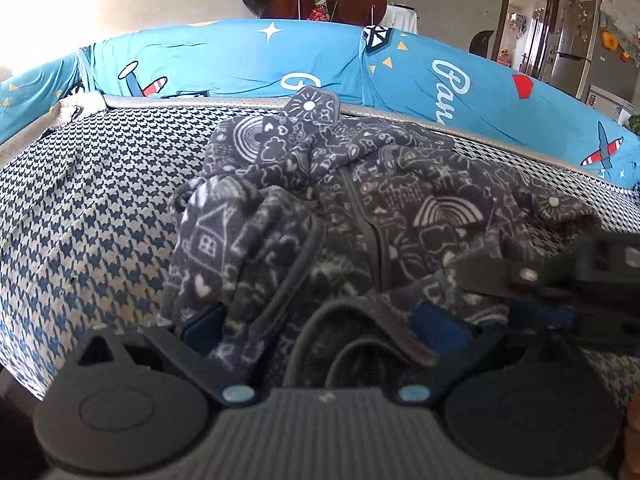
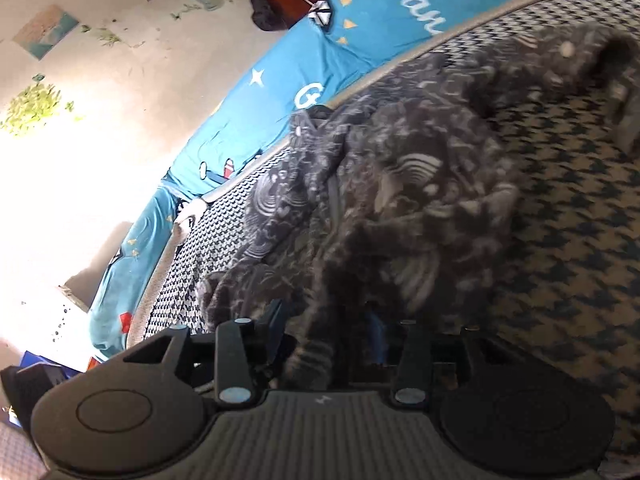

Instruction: Fold clothes

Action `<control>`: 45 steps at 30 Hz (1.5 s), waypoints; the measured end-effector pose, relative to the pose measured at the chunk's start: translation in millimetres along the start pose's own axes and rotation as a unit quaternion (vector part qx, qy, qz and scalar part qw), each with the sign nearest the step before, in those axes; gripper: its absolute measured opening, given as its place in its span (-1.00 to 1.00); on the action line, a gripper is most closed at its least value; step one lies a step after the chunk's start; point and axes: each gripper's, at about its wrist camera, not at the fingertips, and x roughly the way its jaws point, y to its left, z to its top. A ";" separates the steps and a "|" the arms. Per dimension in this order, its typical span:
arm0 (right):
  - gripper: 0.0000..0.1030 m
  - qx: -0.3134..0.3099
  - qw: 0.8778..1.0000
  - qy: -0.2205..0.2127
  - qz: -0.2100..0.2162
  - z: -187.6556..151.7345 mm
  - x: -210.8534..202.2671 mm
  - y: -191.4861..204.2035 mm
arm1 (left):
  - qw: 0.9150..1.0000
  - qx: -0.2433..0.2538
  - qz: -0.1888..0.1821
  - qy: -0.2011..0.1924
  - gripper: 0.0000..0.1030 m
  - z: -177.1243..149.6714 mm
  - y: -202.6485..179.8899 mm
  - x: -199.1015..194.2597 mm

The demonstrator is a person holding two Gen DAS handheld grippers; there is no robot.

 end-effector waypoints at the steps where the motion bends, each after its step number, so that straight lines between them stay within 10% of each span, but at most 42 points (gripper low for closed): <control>1: -0.33 -0.007 1.000 0.000 -0.006 -0.8 4.5 2.3 | 1.000 0.001 -0.002 0.000 1.00 -0.2 -0.3 -0.4; 3: -0.77 -0.022 0.999 0.004 -0.026 -3.4 12.8 5.1 | 1.000 0.000 -0.007 0.001 1.00 -0.2 -0.1 -1.7; 21: -0.79 -0.034 0.990 -0.068 -0.122 -29.7 -93.7 -7.7 | 0.997 -0.054 -0.007 -0.054 1.00 46.1 21.1 -35.3; 36: -0.29 -0.074 0.981 -0.109 -0.142 6.8 -127.0 -8.2 | 0.999 -0.001 0.016 -0.036 1.00 80.4 6.7 -1.0; 45: -0.16 -0.093 0.979 -0.103 -0.149 64.3 -80.1 -28.9 | 0.996 0.054 0.044 0.057 1.00 69.1 -4.6 50.6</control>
